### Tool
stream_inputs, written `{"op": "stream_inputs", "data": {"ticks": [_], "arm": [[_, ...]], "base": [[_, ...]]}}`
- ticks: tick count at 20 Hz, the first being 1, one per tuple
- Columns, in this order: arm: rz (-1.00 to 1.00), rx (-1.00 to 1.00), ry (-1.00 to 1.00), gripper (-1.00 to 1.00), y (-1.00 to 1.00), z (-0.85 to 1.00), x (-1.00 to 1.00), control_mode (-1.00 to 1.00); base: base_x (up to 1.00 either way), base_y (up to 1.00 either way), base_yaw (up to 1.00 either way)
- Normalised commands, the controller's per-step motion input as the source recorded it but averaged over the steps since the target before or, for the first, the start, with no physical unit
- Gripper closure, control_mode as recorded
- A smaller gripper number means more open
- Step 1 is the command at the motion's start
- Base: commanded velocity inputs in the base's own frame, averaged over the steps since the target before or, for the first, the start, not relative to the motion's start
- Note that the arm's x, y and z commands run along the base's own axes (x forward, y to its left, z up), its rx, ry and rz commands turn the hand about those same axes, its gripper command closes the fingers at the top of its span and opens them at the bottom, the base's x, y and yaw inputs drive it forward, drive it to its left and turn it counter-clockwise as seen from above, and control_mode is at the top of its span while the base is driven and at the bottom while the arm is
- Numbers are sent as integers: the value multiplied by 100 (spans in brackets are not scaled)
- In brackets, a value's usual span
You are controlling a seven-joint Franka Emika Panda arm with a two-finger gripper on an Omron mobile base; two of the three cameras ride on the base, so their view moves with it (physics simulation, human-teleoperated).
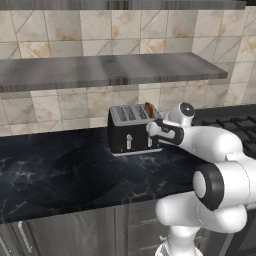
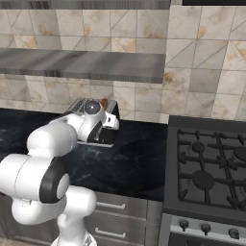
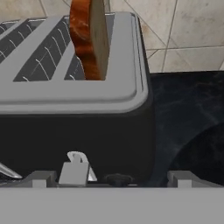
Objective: Start the toaster. Once the lever pops up, take the bread to the plate on the dining counter.
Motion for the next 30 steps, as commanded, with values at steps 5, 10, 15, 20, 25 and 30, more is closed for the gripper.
{"op": "stream_inputs", "data": {"ticks": [5,10,15,20,25,30], "arm": [[0,0,0,-100,0,0,20,-100],[0,0,0,-100,0,-9,4,-100],[0,0,0,-100,0,-26,0,-100],[0,0,0,-100,0,-22,0,-100],[0,0,0,-100,0,-18,0,-100],[0,0,0,-100,0,-21,0,-100]], "base": [[0,0,0],[0,0,0],[0,0,0],[0,0,0],[0,0,0],[0,0,0]]}}
